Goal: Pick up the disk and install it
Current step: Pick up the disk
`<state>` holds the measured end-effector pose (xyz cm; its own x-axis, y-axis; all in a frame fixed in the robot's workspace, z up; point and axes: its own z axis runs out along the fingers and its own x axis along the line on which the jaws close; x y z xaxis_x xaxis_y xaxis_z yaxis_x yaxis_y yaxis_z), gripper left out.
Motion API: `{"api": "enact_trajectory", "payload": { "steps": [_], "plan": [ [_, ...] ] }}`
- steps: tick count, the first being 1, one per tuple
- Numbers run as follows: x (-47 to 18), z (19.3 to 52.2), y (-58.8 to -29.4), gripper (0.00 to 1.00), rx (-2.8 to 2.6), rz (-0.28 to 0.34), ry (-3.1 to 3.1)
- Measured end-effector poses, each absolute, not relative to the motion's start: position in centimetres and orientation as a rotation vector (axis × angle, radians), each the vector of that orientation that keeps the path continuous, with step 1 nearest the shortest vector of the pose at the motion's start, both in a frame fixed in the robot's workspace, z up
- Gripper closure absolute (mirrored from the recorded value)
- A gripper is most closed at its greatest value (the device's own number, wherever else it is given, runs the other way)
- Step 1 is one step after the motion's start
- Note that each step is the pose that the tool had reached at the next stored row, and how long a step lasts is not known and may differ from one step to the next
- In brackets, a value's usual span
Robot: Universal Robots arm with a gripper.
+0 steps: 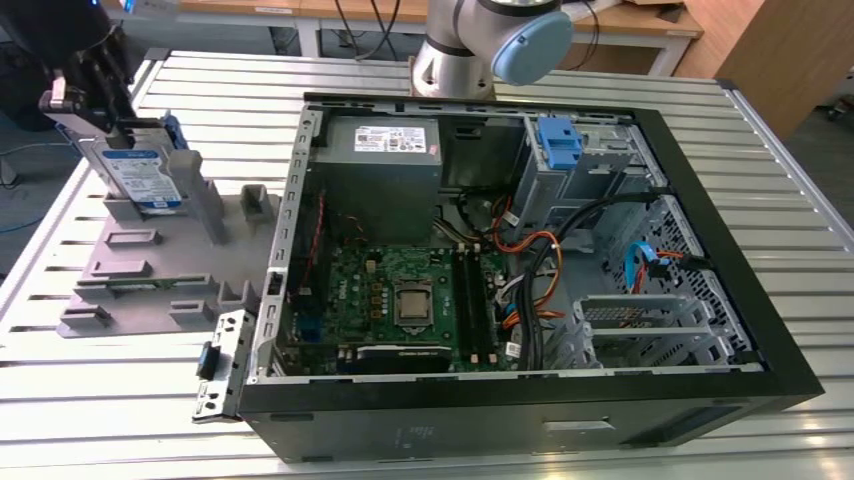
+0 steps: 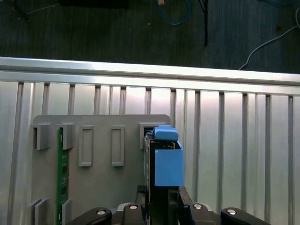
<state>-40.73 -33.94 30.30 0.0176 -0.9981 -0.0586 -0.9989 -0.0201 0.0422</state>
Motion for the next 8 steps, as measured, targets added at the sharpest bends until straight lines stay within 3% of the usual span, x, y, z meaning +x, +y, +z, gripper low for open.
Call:
{"api": "enact_trajectory", "payload": {
  "steps": [8],
  "plan": [
    [-40.73,30.22,-33.97,0.64,-2.167,0.111,2.254]
  ]
}}
